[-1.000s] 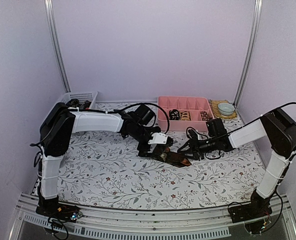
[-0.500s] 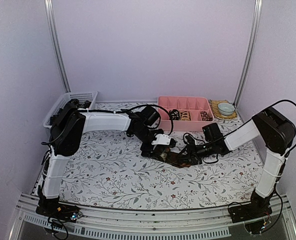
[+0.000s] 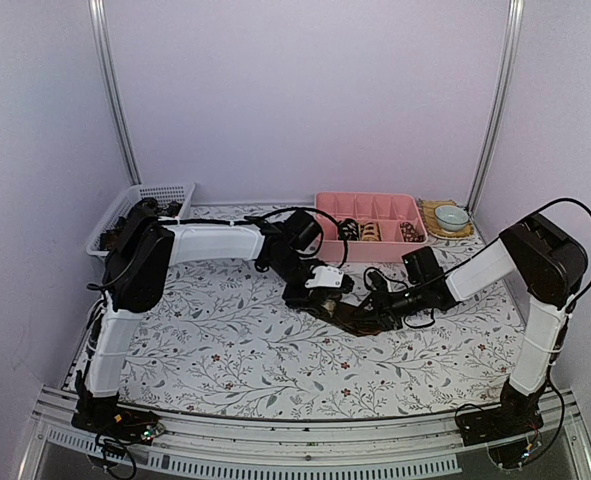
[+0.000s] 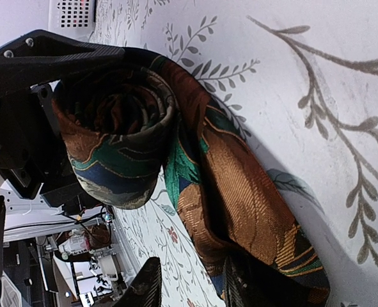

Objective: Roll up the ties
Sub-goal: Roll the tie at the center of the board.

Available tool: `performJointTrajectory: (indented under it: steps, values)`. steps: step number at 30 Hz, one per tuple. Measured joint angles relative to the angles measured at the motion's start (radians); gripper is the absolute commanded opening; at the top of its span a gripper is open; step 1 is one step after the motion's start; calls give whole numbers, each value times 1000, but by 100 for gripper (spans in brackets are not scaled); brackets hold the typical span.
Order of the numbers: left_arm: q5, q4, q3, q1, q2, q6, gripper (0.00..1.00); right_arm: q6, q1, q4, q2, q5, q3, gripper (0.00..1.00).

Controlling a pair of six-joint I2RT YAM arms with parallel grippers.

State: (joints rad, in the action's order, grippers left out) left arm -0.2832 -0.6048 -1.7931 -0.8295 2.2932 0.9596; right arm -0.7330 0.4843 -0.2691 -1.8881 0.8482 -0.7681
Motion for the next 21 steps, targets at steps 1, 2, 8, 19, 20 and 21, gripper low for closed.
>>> performJointTrajectory:
  steps: [1, 2, 8, 19, 20, 21]
  values:
    - [0, -2, 0, 0, 0, -1, 69, 2, 0, 3, 0, 0, -2, 33]
    - [1, -4, -1, 0, 0, -2, 70, 5, 0, 8, 0, 0, -5, 33]
    - [-1, -19, -1, 0, 0, -23, 100, 13, 0, 25, 0, 0, -16, 34]
    - [-74, 8, 81, 3, -186, -237, 100, 20, 0, 160, 12, -76, -118, 35]
    - [-82, 18, 82, 7, -212, -271, 100, 21, 0, 174, 18, -85, -132, 36]
    - [-93, 31, 83, 10, -235, -309, 100, 23, 0, 182, 23, -91, -145, 36]
